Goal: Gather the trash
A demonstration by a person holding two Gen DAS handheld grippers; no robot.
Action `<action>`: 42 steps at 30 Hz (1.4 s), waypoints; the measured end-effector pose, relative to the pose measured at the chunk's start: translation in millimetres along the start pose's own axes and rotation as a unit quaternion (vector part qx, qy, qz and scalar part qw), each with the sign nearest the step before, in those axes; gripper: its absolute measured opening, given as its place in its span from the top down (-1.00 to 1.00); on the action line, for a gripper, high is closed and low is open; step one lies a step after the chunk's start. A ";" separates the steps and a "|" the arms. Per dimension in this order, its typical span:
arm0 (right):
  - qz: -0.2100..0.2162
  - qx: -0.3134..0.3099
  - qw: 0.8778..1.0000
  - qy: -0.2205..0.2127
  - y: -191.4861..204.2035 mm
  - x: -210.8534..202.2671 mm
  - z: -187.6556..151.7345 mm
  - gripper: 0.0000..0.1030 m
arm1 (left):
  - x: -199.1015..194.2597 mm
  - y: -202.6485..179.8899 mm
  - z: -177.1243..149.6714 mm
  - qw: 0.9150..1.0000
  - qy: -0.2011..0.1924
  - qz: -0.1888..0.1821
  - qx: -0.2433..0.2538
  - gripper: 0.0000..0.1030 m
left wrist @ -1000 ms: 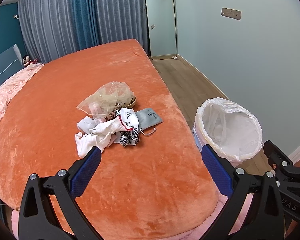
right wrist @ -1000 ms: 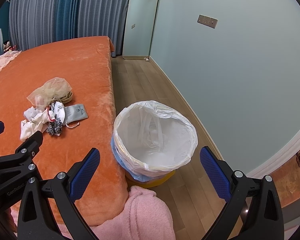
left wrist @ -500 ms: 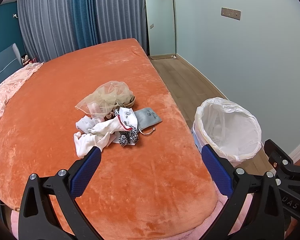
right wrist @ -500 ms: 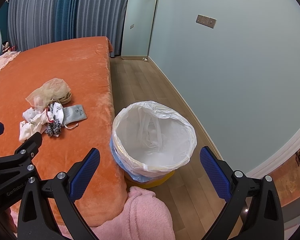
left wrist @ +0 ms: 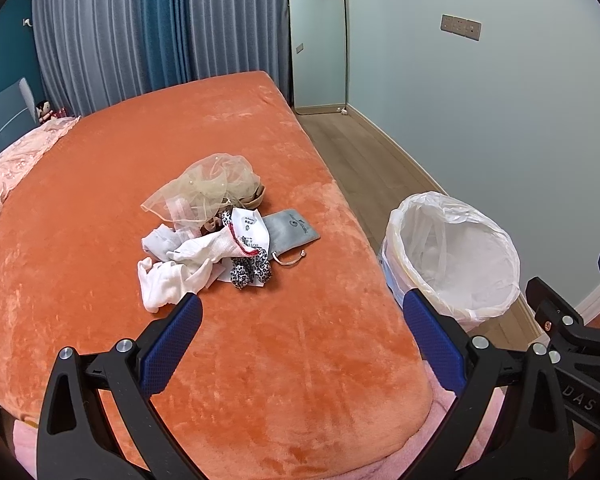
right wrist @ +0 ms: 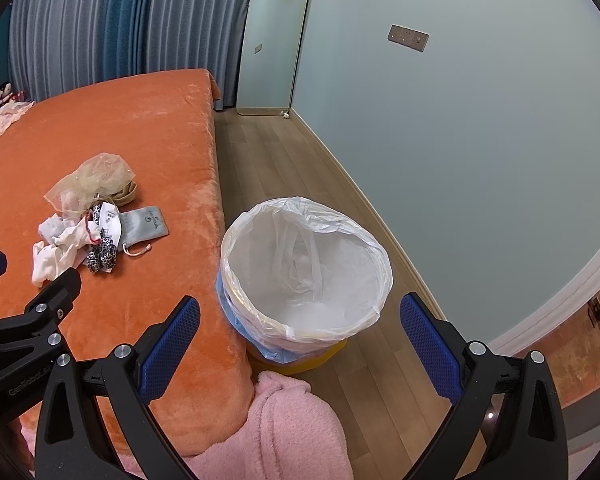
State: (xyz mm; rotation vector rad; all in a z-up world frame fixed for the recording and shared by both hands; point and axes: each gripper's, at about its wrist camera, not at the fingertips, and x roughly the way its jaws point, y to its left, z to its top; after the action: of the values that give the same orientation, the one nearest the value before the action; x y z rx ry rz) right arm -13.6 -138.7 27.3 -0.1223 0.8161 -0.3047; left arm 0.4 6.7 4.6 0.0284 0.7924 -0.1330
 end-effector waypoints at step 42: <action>0.159 -0.042 0.986 0.034 192.6 99.0 31.1 -0.66 | 170.1 217.5 -17.2 0.977 0.134 -0.040 -0.164 -0.22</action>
State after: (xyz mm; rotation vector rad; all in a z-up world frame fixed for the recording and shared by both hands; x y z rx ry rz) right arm 115.3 12.8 -63.6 -0.0594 0.9026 0.0281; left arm 134.6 205.1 -133.9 -0.3030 1.0774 -0.0734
